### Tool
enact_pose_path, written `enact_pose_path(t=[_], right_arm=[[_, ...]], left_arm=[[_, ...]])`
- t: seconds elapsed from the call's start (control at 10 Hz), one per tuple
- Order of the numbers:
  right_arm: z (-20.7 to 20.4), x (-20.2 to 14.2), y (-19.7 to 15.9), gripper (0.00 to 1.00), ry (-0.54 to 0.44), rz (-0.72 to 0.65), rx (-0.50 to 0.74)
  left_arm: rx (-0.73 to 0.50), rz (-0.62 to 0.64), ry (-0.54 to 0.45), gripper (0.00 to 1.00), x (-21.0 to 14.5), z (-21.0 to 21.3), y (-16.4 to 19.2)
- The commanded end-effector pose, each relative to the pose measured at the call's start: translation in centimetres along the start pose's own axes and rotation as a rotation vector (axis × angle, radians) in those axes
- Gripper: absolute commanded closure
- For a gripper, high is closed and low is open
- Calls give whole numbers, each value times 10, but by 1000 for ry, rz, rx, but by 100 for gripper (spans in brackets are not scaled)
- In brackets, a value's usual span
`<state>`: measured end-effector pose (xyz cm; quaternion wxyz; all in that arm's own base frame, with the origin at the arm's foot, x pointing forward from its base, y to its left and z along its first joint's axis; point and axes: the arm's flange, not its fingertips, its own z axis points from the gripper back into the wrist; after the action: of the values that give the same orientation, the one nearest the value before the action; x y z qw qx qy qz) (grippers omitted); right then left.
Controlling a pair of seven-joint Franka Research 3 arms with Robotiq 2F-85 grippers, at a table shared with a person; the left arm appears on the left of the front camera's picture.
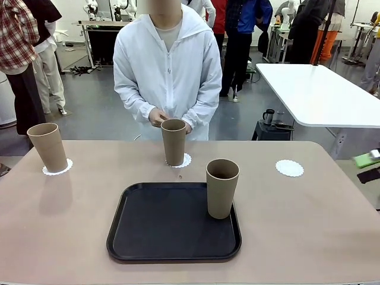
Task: Place coasters on the table and set cups on them.
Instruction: Take one Reusable plastic cup from the Flat Tray and place it on a coaster set by the human.
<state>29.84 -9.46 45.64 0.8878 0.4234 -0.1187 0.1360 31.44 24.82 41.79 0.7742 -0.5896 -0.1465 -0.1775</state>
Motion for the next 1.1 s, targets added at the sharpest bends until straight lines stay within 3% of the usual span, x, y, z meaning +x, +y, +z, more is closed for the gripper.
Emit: enact_pose_path(t=[0.0,0.1,0.2,0.5,0.7,0.8,1.0], right_arm=[[-22,54,26,0,221,145,-360],[-36,75,39,0,259,152,-393],[-52,86,50,0,335,239,-432],[-112,98,56,0,435,508,-565],[-130,86,55,0,506,514,-488],[-120,101,70,0,474,490,-545],[-120,101,70,0,474,490,-545]], left_arm=[[7,10,-12,0,0,0,0],[7,10,-12,0,0,0,0],[7,10,-12,0,0,0,0],[7,10,-12,0,0,0,0],[7,10,-12,0,0,0,0],[7,10,-12,0,0,0,0],[7,10,-12,0,0,0,0]])
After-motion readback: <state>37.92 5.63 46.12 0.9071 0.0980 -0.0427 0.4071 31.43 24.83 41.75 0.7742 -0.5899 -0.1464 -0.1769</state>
